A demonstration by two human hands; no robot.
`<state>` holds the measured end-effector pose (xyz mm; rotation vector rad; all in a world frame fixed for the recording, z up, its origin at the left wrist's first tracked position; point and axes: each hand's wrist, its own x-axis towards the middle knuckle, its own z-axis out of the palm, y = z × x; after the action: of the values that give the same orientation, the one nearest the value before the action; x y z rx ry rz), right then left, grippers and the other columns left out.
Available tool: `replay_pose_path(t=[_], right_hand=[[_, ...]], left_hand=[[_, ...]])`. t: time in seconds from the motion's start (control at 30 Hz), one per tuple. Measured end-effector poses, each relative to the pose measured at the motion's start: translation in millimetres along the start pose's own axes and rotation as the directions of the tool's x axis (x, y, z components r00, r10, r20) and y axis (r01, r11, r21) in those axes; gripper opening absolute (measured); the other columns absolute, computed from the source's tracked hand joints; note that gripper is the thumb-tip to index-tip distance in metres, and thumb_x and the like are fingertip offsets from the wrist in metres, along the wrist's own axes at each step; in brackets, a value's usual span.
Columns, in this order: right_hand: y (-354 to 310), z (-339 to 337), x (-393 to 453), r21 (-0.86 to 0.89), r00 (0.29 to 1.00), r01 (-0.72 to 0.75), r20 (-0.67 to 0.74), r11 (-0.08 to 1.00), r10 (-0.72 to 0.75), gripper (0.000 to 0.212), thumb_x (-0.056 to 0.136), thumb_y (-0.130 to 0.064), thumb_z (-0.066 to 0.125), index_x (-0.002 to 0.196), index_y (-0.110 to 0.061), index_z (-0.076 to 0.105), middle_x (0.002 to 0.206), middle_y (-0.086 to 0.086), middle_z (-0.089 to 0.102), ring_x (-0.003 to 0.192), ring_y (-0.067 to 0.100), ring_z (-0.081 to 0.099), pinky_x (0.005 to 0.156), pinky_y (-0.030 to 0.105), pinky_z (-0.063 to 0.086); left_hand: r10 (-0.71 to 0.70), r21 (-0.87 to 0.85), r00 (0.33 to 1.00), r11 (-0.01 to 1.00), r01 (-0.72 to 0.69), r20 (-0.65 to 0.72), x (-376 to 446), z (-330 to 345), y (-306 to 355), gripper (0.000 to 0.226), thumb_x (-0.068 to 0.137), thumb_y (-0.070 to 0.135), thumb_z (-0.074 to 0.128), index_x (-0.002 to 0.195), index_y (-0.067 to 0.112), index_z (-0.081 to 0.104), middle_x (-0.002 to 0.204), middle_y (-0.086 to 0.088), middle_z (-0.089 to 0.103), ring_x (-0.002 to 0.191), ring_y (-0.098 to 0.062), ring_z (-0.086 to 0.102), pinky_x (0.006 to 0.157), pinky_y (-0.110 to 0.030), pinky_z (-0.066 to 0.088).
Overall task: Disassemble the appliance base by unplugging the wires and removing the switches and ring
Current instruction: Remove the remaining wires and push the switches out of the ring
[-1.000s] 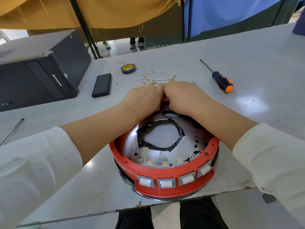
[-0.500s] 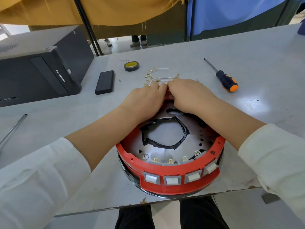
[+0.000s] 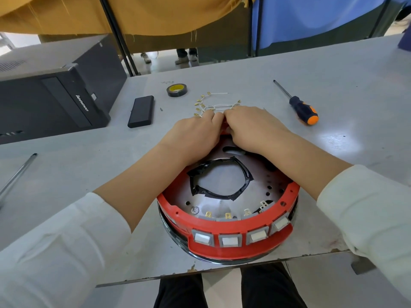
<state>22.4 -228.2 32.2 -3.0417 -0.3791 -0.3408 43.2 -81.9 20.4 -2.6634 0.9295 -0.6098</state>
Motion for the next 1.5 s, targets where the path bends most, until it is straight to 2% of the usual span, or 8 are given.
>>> replay_pose_path(t=[0.17, 0.33, 0.53, 0.7, 1.07, 1.2, 1.33, 1.5], right_hand=[[1.3, 1.1, 1.0, 0.059, 0.999, 0.048, -0.020, 0.997, -0.047, 0.021, 0.090, -0.022, 0.054, 0.109, -0.015, 0.053, 0.111, 0.007, 0.058, 0.099, 0.030, 0.058, 0.071, 0.037, 0.043], [-1.2, 3.3, 1.5, -0.036, 0.985, 0.147, -0.081, 0.988, -0.150, 0.023, 0.092, -0.023, 0.050, 0.112, -0.013, 0.048, 0.108, 0.004, 0.053, 0.093, 0.028, 0.058, 0.059, 0.034, 0.030], [-5.4, 10.8, 1.5, -0.284, 0.972, 0.201, -0.061, 0.938, -0.227, 0.035, 0.091, -0.014, 0.050, 0.122, -0.007, 0.036, 0.106, 0.010, 0.058, 0.088, 0.032, 0.064, 0.055, 0.034, 0.029], [-4.3, 12.4, 3.7, -0.295, 0.972, 0.200, -0.064, 0.934, -0.228, 0.033, 0.089, -0.013, 0.050, 0.118, -0.006, 0.035, 0.102, 0.012, 0.059, 0.081, 0.034, 0.064, 0.052, 0.035, 0.029], [-3.9, 9.4, 3.5, -0.279, 0.978, 0.175, -0.061, 0.944, -0.199, 0.019, 0.090, -0.010, 0.046, 0.106, -0.009, 0.038, 0.101, 0.013, 0.061, 0.077, 0.036, 0.061, 0.046, 0.033, 0.010], [-3.4, 9.0, 3.8, -0.219, 0.975, 0.187, -0.077, 0.958, -0.208, 0.020, 0.094, -0.020, 0.046, 0.109, -0.010, 0.038, 0.103, 0.010, 0.062, 0.080, 0.035, 0.062, 0.052, 0.033, 0.021], [-8.4, 9.2, 0.1, -0.188, 0.965, 0.215, -0.113, 0.958, -0.238, 0.041, 0.090, -0.047, 0.043, 0.114, -0.014, 0.039, 0.108, 0.006, 0.062, 0.089, 0.030, 0.064, 0.057, 0.033, 0.030], [-11.0, 15.4, 3.9, -0.295, 0.961, 0.224, -0.091, 0.929, -0.261, 0.046, 0.095, -0.051, 0.037, 0.119, -0.012, 0.037, 0.109, 0.007, 0.061, 0.091, 0.030, 0.065, 0.057, 0.033, 0.030]], left_hand=[[-0.066, -0.313, 0.994, 0.945, 0.092, 0.092, -0.1, -5.6, -9.6, 0.036, 0.094, 0.039, 0.045, 0.114, 0.009, 0.048, 0.114, -0.011, 0.056, 0.095, -0.035, 0.058, 0.068, -0.038, 0.039], [-0.093, -0.459, 0.986, 0.877, 0.145, 0.135, -4.7, -10.9, -17.8, 0.045, 0.088, 0.053, 0.047, 0.106, 0.012, 0.053, 0.103, -0.006, 0.057, 0.091, -0.025, 0.055, 0.074, -0.035, 0.040], [-0.112, -0.400, 0.989, 0.906, 0.140, 0.093, -3.5, -6.5, -16.2, 0.036, 0.094, 0.046, 0.045, 0.099, 0.011, 0.046, 0.106, -0.010, 0.058, 0.091, -0.030, 0.056, 0.065, -0.032, 0.030], [-0.115, -0.440, 0.989, 0.886, 0.146, 0.095, -4.9, -6.7, -16.8, 0.037, 0.095, 0.046, 0.043, 0.103, 0.009, 0.045, 0.112, -0.012, 0.055, 0.096, -0.035, 0.056, 0.067, -0.034, 0.033], [-0.124, -0.446, 0.987, 0.881, 0.157, 0.103, -3.8, -8.9, -14.8, 0.040, 0.096, 0.047, 0.041, 0.105, 0.007, 0.044, 0.112, -0.014, 0.053, 0.097, -0.036, 0.055, 0.067, -0.033, 0.029], [-0.136, -0.468, 0.982, 0.865, 0.182, 0.131, -3.9, -9.8, -16.6, 0.040, 0.095, 0.046, 0.042, 0.107, 0.008, 0.045, 0.112, -0.013, 0.054, 0.099, -0.034, 0.055, 0.068, -0.034, 0.033], [-0.129, -0.515, 0.965, 0.825, 0.232, 0.228, -4.5, -12.4, -18.5, 0.040, 0.091, 0.046, 0.049, 0.108, 0.010, 0.048, 0.110, -0.010, 0.056, 0.097, -0.031, 0.056, 0.074, -0.037, 0.040], [-0.045, -0.664, 0.965, 0.718, 0.210, 0.257, -17.7, -11.8, -27.2, 0.039, 0.091, 0.043, 0.053, 0.114, 0.012, 0.052, 0.113, -0.007, 0.056, 0.100, -0.024, 0.054, 0.089, -0.041, 0.042]])
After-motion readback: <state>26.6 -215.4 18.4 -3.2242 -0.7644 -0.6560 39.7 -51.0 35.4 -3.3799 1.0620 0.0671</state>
